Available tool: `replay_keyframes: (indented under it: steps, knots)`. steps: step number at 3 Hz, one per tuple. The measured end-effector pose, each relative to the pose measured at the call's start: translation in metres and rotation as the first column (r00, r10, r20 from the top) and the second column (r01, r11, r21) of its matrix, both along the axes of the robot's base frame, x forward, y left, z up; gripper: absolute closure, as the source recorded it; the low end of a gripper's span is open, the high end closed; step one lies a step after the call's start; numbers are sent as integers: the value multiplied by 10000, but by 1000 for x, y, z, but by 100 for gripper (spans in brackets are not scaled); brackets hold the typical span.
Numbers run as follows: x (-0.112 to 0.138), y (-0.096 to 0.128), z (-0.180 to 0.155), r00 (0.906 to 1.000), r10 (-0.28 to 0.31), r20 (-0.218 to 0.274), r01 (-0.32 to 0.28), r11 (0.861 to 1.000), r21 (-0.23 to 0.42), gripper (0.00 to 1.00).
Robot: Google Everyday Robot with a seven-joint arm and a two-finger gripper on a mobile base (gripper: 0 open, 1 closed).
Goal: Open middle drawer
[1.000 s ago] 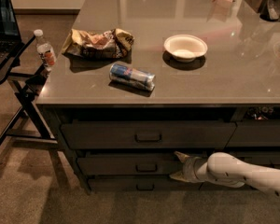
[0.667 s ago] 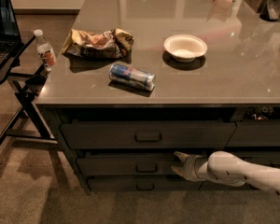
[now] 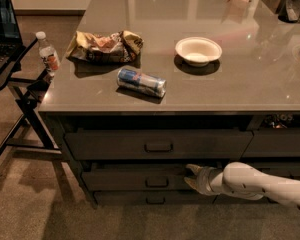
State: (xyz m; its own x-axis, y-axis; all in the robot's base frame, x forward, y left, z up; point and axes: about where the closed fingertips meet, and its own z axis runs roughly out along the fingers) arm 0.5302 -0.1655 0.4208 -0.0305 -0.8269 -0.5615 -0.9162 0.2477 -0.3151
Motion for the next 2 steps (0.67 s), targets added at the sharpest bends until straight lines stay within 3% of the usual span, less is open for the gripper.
replay_keyframes:
  steps: [2]
  knots:
    - [0, 0, 11, 9999, -72, 73, 72, 10000, 44, 100]
